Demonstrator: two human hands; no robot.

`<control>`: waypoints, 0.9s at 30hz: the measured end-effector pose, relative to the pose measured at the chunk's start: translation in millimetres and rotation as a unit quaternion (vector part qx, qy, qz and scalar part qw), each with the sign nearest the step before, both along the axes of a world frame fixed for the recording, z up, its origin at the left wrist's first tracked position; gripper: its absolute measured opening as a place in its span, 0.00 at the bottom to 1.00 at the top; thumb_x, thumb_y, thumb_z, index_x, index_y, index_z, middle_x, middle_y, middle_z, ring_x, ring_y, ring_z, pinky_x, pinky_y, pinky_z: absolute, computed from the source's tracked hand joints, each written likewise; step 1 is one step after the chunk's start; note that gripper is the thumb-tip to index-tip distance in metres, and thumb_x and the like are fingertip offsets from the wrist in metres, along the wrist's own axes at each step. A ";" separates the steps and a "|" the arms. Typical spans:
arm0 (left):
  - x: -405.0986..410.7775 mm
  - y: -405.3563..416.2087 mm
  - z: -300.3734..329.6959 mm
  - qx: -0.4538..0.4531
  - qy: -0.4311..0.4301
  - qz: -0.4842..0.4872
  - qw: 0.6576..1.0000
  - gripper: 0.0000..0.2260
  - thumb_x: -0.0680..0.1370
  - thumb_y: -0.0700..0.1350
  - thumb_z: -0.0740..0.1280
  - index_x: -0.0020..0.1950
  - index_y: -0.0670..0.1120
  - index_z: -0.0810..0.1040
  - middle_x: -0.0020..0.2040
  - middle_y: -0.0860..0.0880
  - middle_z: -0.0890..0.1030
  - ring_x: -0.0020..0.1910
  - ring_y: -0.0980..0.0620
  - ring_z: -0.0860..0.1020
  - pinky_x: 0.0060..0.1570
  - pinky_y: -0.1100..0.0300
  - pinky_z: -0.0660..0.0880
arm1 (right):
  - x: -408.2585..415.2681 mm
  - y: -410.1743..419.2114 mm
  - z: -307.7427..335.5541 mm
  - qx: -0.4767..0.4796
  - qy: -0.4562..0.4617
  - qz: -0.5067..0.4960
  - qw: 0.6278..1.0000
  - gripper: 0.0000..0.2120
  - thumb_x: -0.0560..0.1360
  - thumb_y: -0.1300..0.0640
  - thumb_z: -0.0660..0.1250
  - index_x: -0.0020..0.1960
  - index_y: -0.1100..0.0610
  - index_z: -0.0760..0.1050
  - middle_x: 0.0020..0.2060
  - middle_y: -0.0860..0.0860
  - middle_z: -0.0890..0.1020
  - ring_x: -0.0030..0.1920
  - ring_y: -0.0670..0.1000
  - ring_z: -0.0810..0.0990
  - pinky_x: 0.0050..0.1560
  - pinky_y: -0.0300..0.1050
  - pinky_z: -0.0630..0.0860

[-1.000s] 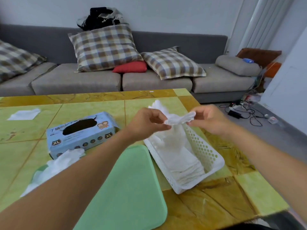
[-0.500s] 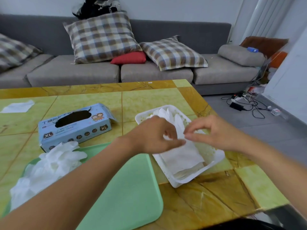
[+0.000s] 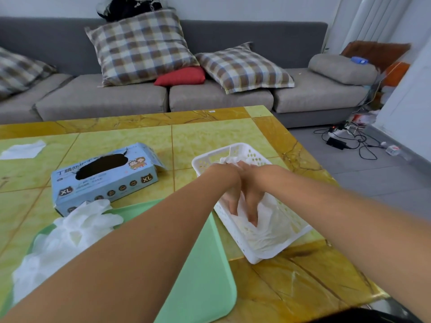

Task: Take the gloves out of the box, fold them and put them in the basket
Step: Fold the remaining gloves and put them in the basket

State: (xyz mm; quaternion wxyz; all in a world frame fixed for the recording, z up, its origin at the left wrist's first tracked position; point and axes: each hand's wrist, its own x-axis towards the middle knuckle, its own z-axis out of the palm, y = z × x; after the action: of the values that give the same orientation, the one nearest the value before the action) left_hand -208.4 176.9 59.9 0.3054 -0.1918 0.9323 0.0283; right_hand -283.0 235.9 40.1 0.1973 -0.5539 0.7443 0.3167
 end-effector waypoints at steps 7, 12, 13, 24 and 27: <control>-5.0 -13.4 -21.0 -0.006 -0.031 0.001 0.999 0.41 0.69 0.64 0.76 0.77 0.53 0.66 0.62 0.52 0.75 0.61 0.47 0.75 0.54 0.54 0.73 | -13.8 -0.5 -24.5 -0.070 -0.019 0.000 0.997 0.70 0.55 0.34 0.83 0.82 0.48 0.42 0.78 0.50 0.46 0.79 0.56 0.44 0.80 0.54 0.52; 5.3 -3.4 -30.2 -0.064 0.034 -0.052 0.996 0.39 0.67 0.67 0.76 0.73 0.52 0.70 0.58 0.53 0.77 0.61 0.49 0.78 0.52 0.56 0.73 | -12.8 14.8 -25.5 -0.100 -0.034 0.010 0.994 0.68 0.62 0.38 0.82 0.82 0.52 0.35 0.80 0.53 0.37 0.80 0.54 0.33 0.78 0.48 0.38; 10.9 -2.0 -27.9 -0.053 0.060 -0.060 0.995 0.37 0.69 0.65 0.75 0.73 0.51 0.70 0.59 0.52 0.77 0.59 0.49 0.78 0.52 0.55 0.74 | -8.3 15.7 -19.3 -0.093 -0.040 -0.009 0.995 0.68 0.62 0.39 0.82 0.82 0.51 0.36 0.81 0.51 0.39 0.81 0.55 0.37 0.79 0.49 0.43; 235.4 -121.4 27.9 0.091 0.356 0.081 0.926 0.05 0.78 0.47 0.71 0.43 0.52 0.83 0.45 0.55 0.83 0.49 0.53 0.82 0.52 0.56 0.77 | 167.5 -48.8 67.8 -0.383 -0.275 0.039 0.881 0.07 0.74 0.53 0.75 0.51 0.51 0.83 0.46 0.45 0.85 0.47 0.47 0.83 0.52 0.49 0.80; 306.3 -150.6 -2.3 0.033 0.301 0.136 0.943 0.04 0.75 0.46 0.73 0.50 0.50 0.82 0.53 0.51 0.83 0.55 0.51 0.79 0.55 0.57 0.75 | 250.7 -82.1 17.4 -0.337 -0.335 0.059 0.878 0.16 0.72 0.47 0.77 0.57 0.51 0.83 0.50 0.46 0.84 0.48 0.47 0.82 0.52 0.47 0.79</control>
State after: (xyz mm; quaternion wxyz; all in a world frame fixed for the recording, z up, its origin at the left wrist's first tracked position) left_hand 97.9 26.3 57.5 0.0103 -0.2887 0.9444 0.1567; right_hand -32.3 153.8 57.4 0.2170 -0.7029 0.6612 -0.1472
